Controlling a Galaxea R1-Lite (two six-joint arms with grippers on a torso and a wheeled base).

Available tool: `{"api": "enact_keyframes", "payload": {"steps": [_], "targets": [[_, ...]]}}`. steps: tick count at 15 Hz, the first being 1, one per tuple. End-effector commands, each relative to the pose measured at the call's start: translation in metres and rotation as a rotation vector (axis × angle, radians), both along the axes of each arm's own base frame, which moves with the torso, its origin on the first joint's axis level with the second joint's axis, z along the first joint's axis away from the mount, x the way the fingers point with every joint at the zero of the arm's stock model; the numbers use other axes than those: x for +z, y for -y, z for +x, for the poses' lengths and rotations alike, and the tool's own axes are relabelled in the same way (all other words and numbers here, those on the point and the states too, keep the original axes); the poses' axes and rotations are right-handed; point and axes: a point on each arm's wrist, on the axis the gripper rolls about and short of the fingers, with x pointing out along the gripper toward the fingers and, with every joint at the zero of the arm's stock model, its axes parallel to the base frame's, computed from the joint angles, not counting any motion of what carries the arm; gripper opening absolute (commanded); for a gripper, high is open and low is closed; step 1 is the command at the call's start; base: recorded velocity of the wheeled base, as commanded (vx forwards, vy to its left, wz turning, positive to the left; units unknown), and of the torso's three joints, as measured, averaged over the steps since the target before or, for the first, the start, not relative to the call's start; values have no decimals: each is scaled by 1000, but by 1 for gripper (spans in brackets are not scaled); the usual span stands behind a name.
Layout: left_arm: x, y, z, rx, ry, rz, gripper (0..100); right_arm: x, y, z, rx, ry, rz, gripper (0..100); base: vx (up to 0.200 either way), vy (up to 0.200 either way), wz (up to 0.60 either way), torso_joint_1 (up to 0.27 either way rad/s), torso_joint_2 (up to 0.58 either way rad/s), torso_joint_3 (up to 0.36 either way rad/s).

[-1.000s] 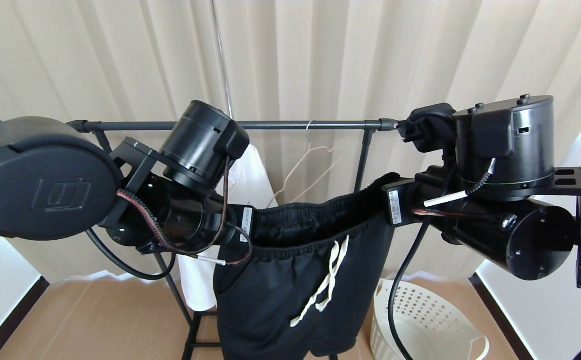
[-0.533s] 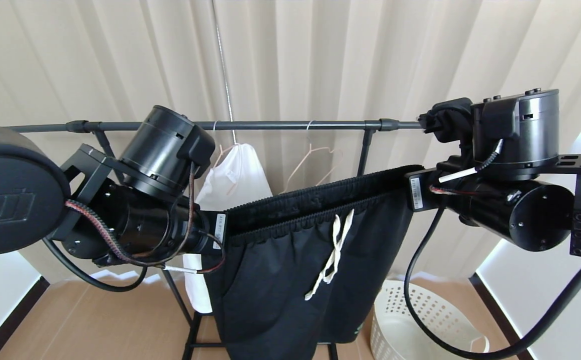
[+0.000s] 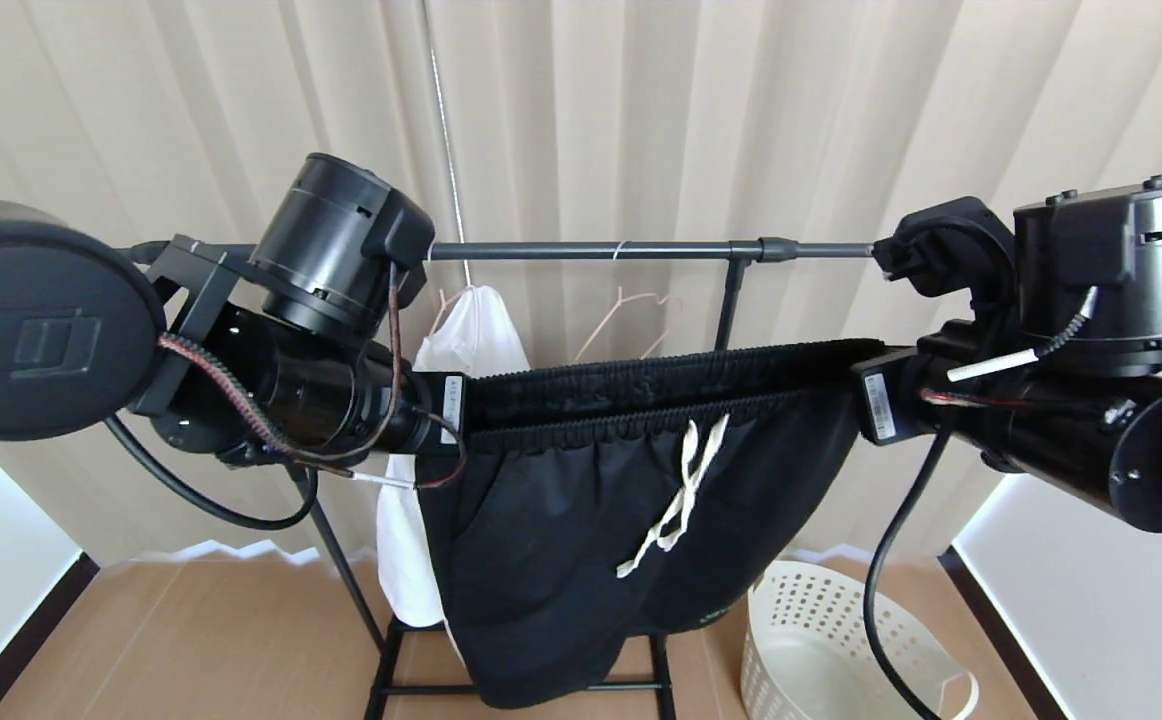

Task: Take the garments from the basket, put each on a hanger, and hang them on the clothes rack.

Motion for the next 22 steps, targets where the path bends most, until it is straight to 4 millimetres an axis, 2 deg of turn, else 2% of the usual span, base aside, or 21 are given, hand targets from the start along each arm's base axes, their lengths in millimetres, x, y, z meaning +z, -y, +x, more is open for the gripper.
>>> {"api": "enact_keyframes", "payload": {"steps": [1,2,4,7,8,11,12,13,15,19,22], "targets": [[0,13,24,10,15,-15,0,9,-3,-32,91,-2,-12,0,0,0,0,0,0,0],[4,20,37,15,37,-30,0,5,-12,-48,166,-35,-38,0,0,0,0,0,0,0],[9,27,54,12,61,-61,0,-1,-19,-58,226,-60,-57,0,0,0,0,0,0,0],[18,30,68,-24,80,-136,0,-10,-27,-66,278,-86,-80,0,0,0,0,0,0,0],[23,31,79,-34,95,-169,0,-16,-34,-75,325,-100,-98,0,0,0,0,0,0,0],[33,39,91,-96,117,-245,0,-33,-50,-85,396,-144,-144,0,0,0,0,0,0,0],[33,39,91,-97,118,-244,0,-33,-51,-85,400,-145,-144,0,0,0,0,0,0,0],[33,44,99,-113,128,-267,0,-42,-64,-96,481,-177,-156,0,0,0,0,0,0,0],[25,51,108,-104,128,-280,0,-47,-77,-103,546,-213,-98,0,0,0,0,0,0,0],[16,58,119,-105,156,-301,0,-38,-96,-112,597,-237,55,0,0,0,0,0,0,0],[19,57,119,-102,164,-315,0,-33,-103,-111,629,-272,136,0,0,0,0,0,0,0]]}}
